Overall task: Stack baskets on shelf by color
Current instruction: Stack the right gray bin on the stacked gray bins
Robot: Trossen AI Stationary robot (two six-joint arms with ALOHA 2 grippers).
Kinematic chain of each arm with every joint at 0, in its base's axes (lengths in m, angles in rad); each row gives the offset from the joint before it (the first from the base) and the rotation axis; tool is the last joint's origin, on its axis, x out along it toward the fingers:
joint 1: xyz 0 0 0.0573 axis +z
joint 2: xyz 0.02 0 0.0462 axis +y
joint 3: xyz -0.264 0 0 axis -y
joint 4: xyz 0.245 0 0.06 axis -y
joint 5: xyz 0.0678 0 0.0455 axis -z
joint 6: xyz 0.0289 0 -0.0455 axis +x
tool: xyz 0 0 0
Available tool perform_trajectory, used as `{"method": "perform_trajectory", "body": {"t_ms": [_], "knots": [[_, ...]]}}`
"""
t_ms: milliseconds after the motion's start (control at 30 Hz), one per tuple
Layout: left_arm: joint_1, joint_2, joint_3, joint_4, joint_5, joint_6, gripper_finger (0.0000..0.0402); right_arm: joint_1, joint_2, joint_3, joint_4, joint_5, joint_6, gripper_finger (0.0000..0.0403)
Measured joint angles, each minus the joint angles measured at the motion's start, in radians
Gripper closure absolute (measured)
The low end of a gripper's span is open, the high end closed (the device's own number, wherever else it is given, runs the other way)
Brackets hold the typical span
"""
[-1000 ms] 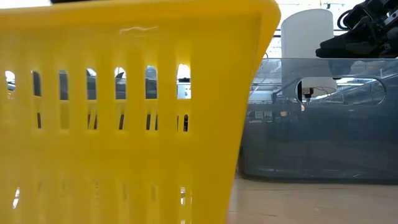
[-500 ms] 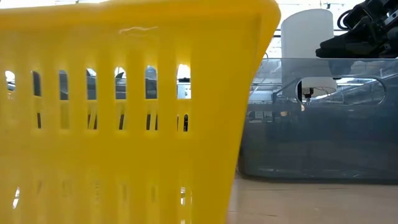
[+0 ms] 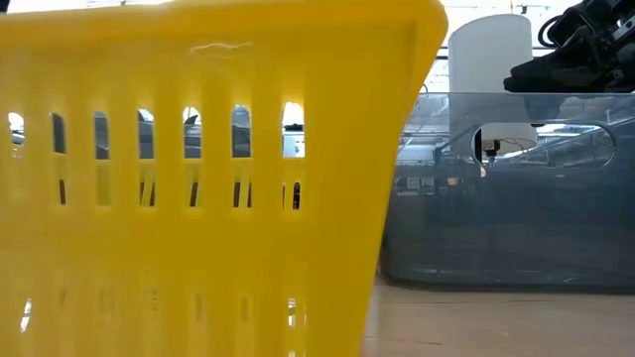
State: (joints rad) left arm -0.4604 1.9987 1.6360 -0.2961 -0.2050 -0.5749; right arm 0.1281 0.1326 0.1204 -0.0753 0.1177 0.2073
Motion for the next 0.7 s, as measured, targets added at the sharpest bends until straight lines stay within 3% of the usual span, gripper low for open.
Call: {"method": "perform_trajectory", "body": {"t_ms": [400,700], "knots": [[-0.006,0.069,0.002,0.067,-0.002,0.052,0.0282,0.0,0.0,0.0,0.001,0.0,0.0,0.0305],[-0.014,0.146,0.001,0.125,0.025,0.12,0.0194,0.0,0.008,0.0,0.032,-0.003,0.0,0.0305]]}}
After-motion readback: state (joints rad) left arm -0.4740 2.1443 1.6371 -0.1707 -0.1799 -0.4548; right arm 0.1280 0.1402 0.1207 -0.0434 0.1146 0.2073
